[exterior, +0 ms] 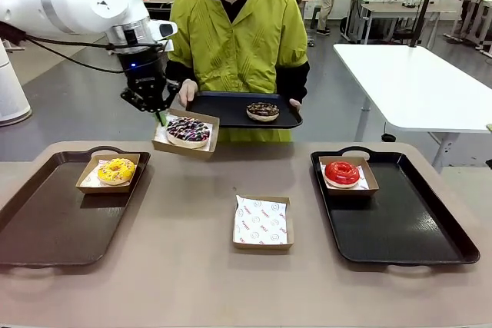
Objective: Individually package the donuts and arrange them on the tray.
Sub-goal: Place the picked Paper togo box on the Handle tray while simultaneously picking up another Paper togo box from the table with the other hand.
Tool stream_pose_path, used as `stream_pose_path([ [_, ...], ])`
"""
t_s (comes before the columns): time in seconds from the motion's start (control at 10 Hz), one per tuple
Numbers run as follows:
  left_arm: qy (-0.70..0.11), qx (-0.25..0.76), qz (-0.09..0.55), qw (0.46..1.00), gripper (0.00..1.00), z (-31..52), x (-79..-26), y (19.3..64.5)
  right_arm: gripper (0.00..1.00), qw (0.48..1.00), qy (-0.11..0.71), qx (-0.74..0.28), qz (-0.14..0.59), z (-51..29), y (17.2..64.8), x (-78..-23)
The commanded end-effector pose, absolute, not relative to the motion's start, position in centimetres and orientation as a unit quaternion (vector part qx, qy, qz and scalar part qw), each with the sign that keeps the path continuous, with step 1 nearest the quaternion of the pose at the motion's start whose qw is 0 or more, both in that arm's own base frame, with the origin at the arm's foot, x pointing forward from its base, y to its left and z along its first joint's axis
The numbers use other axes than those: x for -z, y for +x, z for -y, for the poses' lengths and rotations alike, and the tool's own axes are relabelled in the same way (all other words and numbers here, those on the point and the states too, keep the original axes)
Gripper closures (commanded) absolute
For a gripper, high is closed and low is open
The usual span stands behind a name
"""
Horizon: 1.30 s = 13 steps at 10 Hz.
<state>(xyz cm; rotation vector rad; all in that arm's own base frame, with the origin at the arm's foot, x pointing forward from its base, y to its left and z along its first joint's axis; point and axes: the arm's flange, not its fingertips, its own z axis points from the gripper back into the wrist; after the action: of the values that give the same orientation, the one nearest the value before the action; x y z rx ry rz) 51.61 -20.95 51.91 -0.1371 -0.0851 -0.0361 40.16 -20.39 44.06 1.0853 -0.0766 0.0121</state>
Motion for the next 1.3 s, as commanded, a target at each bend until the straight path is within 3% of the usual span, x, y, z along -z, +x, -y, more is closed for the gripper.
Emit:
stream_pose_path([
  [0.0,-0.048,0.029,0.054,0.997,0.99,14.8,-53.0,47.7,0.0,0.897,0.437,-0.045,0.044,12.9,39.2,-47.4],
  [0.5,-0.024,-0.017,0.043,0.999,0.99,4.1,-51.9,43.2,0.0,0.94,0.327,-0.1,0.012,-2.6,39.1,-47.1],
  [1.2,-0.031,-0.036,0.034,0.998,0.99,2.3,-51.3,43.1,0.0,0.936,0.332,-0.118,0.01,-4.7,39.1,-46.3],
])
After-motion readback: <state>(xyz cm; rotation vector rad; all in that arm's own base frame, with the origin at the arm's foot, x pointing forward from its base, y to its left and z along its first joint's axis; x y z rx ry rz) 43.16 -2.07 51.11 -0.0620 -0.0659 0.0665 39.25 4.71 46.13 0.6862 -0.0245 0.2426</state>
